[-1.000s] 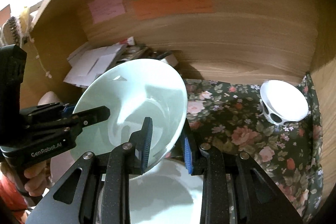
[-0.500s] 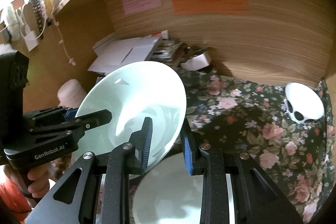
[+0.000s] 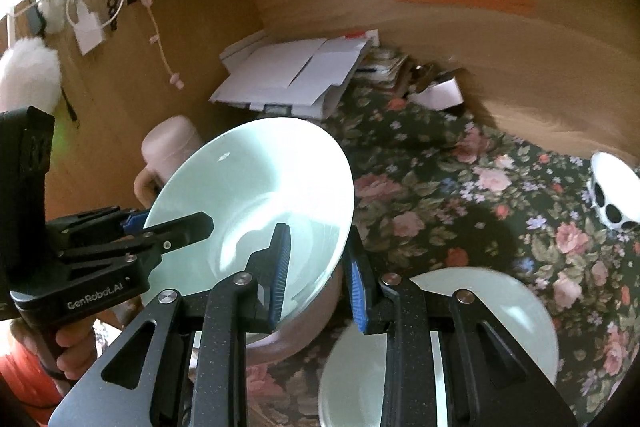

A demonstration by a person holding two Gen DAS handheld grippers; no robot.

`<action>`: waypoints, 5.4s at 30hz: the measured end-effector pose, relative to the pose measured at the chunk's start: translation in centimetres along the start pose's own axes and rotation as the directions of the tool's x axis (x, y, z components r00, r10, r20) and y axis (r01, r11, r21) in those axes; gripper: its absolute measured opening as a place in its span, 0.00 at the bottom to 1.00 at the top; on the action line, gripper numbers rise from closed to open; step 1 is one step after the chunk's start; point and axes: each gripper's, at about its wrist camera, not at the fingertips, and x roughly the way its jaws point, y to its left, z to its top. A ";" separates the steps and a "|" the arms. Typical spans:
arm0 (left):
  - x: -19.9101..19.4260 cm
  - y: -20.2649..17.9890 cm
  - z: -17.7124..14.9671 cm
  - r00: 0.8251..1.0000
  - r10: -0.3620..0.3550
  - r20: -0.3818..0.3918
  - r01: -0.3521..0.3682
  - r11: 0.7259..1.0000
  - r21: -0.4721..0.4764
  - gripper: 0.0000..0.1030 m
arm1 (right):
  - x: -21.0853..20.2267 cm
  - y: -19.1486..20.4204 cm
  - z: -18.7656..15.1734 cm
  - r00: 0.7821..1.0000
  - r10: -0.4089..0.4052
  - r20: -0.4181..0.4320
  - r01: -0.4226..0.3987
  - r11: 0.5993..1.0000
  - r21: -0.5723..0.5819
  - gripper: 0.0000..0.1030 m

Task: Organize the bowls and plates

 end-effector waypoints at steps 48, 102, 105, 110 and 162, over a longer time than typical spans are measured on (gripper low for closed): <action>3.3 2.2 -2.5 0.994 0.080 -0.076 -0.081 0.997 -0.007 0.29 | 2.4 0.1 -2.0 0.996 -0.045 -0.081 0.041 0.998 -0.050 0.25; 11.4 -20.3 10.4 0.997 -0.065 0.032 0.055 0.966 0.254 0.76 | -9.0 -28.3 0.3 0.870 -0.493 -0.005 0.468 0.822 0.324 0.67; 13.5 -21.0 10.9 0.998 -0.063 -0.006 0.063 0.964 0.259 0.76 | -8.0 -30.8 0.1 0.862 -0.505 -0.047 0.487 0.798 0.355 0.67; 16.3 -22.0 11.6 0.997 -0.059 -0.057 0.072 0.962 0.263 0.76 | -6.4 -33.9 -0.2 0.870 -0.484 -0.095 0.477 0.777 0.412 0.56; 26.7 -26.1 7.3 0.914 -0.039 -0.405 0.176 0.936 0.306 0.33 | -1.3 -28.5 -2.8 0.961 -0.196 -0.195 0.260 0.880 0.397 0.38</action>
